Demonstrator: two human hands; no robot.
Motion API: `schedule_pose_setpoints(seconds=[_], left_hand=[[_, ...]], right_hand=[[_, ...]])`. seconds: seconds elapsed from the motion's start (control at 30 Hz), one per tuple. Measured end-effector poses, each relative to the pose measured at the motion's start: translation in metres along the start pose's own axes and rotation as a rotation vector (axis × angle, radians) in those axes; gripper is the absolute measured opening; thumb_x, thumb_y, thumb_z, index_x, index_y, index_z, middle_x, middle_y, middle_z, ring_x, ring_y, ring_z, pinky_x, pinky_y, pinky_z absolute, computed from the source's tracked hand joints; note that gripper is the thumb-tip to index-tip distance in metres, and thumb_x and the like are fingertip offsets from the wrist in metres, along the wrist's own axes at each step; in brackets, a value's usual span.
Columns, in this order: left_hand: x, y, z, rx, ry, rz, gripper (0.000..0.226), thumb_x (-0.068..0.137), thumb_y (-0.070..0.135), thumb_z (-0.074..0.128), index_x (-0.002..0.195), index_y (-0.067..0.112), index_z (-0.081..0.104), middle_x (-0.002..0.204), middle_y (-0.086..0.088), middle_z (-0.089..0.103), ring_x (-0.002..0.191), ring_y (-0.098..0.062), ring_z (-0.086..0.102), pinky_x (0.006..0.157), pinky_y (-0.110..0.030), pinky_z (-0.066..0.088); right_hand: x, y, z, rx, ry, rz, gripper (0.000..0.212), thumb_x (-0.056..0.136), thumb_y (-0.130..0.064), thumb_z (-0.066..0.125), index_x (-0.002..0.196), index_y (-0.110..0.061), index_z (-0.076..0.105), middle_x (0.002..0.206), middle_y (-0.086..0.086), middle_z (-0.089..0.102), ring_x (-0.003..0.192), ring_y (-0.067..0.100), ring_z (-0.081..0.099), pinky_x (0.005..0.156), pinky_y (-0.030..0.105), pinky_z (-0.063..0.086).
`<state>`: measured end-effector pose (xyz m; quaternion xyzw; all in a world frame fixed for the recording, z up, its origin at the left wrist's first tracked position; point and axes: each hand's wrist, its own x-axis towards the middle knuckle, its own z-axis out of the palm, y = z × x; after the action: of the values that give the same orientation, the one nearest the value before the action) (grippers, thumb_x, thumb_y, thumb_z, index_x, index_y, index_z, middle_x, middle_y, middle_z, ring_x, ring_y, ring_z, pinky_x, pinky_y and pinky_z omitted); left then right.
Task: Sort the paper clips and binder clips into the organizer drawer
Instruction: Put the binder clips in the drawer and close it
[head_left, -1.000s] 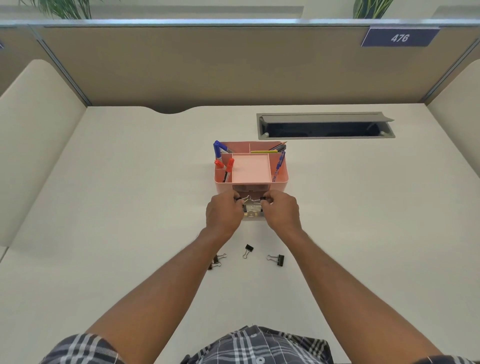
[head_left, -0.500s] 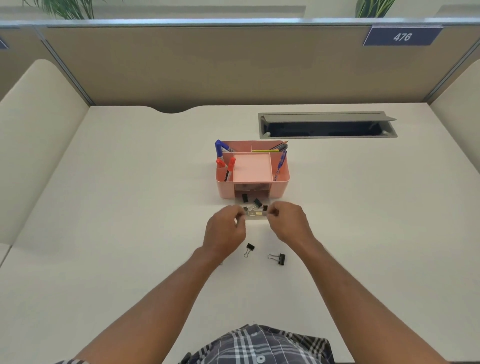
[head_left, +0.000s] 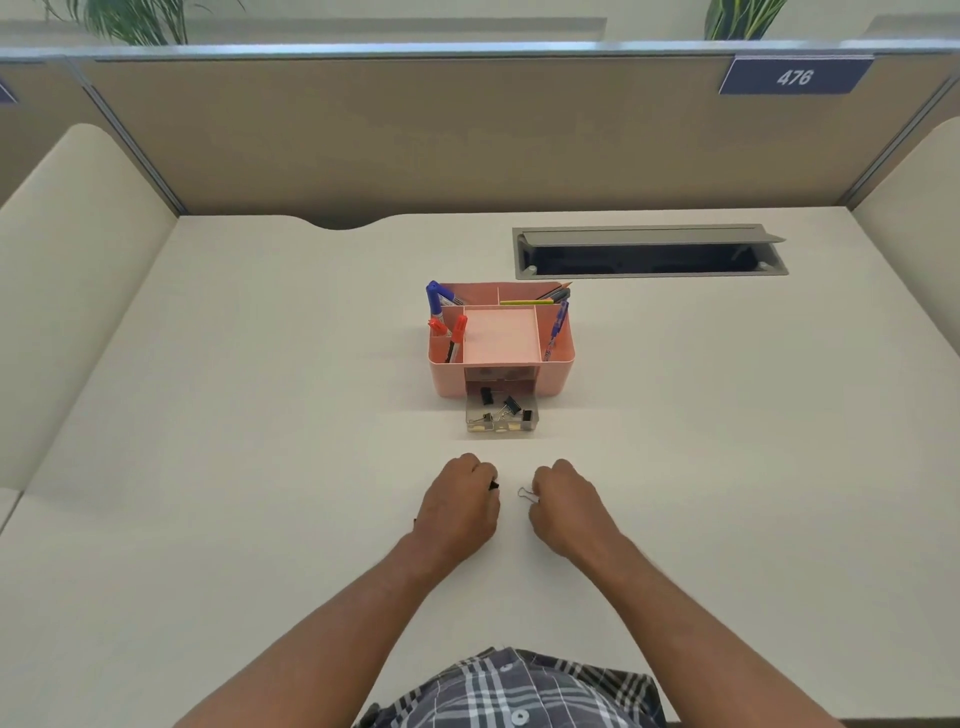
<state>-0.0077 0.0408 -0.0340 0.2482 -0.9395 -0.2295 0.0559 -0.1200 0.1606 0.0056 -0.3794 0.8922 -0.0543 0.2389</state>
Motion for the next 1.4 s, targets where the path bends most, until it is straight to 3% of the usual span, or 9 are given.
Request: schedule_pose_setpoints(seconds=[0.17, 0.3, 0.5, 0.67, 0.83, 1.03, 1.1, 1.27, 1.4], left_hand=[[0.011, 0.002, -0.015, -0.114, 0.136, 0.021, 0.015, 0.085, 0.012, 0.062, 0.1, 0.009, 0.063, 0.095, -0.003, 0.058, 0.084, -0.018, 0.056, 0.072, -0.021, 0.042], [0.036, 0.013, -0.04, -0.187, 0.257, 0.052, 0.02, 0.083, 0.005, 0.062, 0.102, 0.01, 0.061, 0.095, -0.003, 0.056, 0.081, -0.016, 0.054, 0.067, -0.022, 0.044], [0.077, 0.013, -0.057, -0.173, 0.21, 0.047, 0.021, 0.084, 0.006, 0.059, 0.102, 0.016, 0.059, 0.1, -0.002, 0.061, 0.088, -0.016, 0.053, 0.073, -0.028, 0.049], [0.089, 0.012, -0.053, -0.124, 0.161, 0.023, 0.026, 0.083, 0.004, 0.062, 0.105, 0.018, 0.063, 0.105, 0.0, 0.067, 0.087, -0.016, 0.058, 0.077, -0.03, 0.057], [0.089, 0.008, -0.051, -0.158, 0.166, 0.038, 0.031, 0.084, 0.002, 0.062, 0.111, 0.018, 0.062, 0.111, 0.0, 0.065, 0.095, -0.017, 0.06, 0.084, -0.029, 0.056], [0.07, -0.009, -0.055, -0.236, 0.244, 0.113, 0.02, 0.092, 0.005, 0.057, 0.108, 0.013, 0.063, 0.1, -0.002, 0.067, 0.087, -0.013, 0.058, 0.078, -0.023, 0.051], [0.058, -0.016, -0.057, -0.278, 0.257, 0.117, 0.016, 0.089, 0.003, 0.059, 0.1, 0.013, 0.064, 0.092, 0.001, 0.066, 0.08, -0.01, 0.056, 0.072, -0.021, 0.05], [0.015, -0.04, -0.052, -0.372, 0.208, -0.024, 0.025, 0.07, 0.0, 0.052, 0.086, 0.017, 0.062, 0.079, 0.007, 0.062, 0.072, -0.008, 0.056, 0.065, -0.021, 0.046], [-0.022, -0.064, -0.045, -0.379, 0.097, -0.079, 0.029, 0.06, 0.007, 0.053, 0.084, 0.023, 0.057, 0.08, 0.011, 0.059, 0.075, -0.011, 0.055, 0.066, -0.031, 0.049]], right_hand=[[0.016, -0.002, -0.012, 0.22, 0.132, -0.022, 0.007, 0.083, -0.022, 0.055, 0.077, -0.02, 0.055, 0.085, 0.004, 0.053, 0.07, 0.023, 0.054, 0.052, 0.025, 0.032], [0.038, -0.008, -0.035, 0.315, 0.284, -0.082, 0.008, 0.084, -0.019, 0.057, 0.081, -0.019, 0.064, 0.081, 0.002, 0.054, 0.068, 0.016, 0.053, 0.057, 0.024, 0.034], [0.069, -0.019, -0.054, 0.252, 0.334, -0.152, 0.017, 0.089, -0.01, 0.052, 0.096, -0.01, 0.068, 0.102, 0.005, 0.051, 0.083, 0.019, 0.052, 0.068, 0.025, 0.037], [0.085, -0.022, -0.049, 0.28, 0.291, -0.115, 0.019, 0.09, -0.01, 0.048, 0.103, -0.011, 0.062, 0.1, 0.0, 0.049, 0.092, 0.024, 0.056, 0.06, 0.018, 0.033], [0.089, -0.022, -0.045, 0.354, 0.289, -0.124, 0.025, 0.091, -0.008, 0.044, 0.106, -0.018, 0.062, 0.097, -0.012, 0.052, 0.08, 0.007, 0.053, 0.056, 0.007, 0.031], [0.061, -0.027, -0.04, 0.257, 0.479, -0.337, 0.013, 0.091, -0.009, 0.056, 0.094, -0.01, 0.068, 0.094, 0.004, 0.06, 0.08, 0.019, 0.057, 0.067, 0.031, 0.052], [0.045, -0.035, -0.029, 0.289, 0.427, -0.434, 0.012, 0.09, -0.009, 0.058, 0.096, -0.011, 0.068, 0.091, 0.005, 0.06, 0.081, 0.022, 0.057, 0.068, 0.033, 0.05], [0.02, -0.056, 0.011, 0.203, 0.021, -0.503, 0.027, 0.087, -0.02, 0.056, 0.113, -0.019, 0.064, 0.104, 0.005, 0.059, 0.099, 0.024, 0.056, 0.082, 0.036, 0.048], [0.01, -0.067, 0.035, 0.157, -0.016, -0.522, 0.037, 0.085, -0.03, 0.062, 0.12, -0.02, 0.057, 0.118, 0.003, 0.051, 0.111, 0.02, 0.045, 0.082, 0.036, 0.048]])
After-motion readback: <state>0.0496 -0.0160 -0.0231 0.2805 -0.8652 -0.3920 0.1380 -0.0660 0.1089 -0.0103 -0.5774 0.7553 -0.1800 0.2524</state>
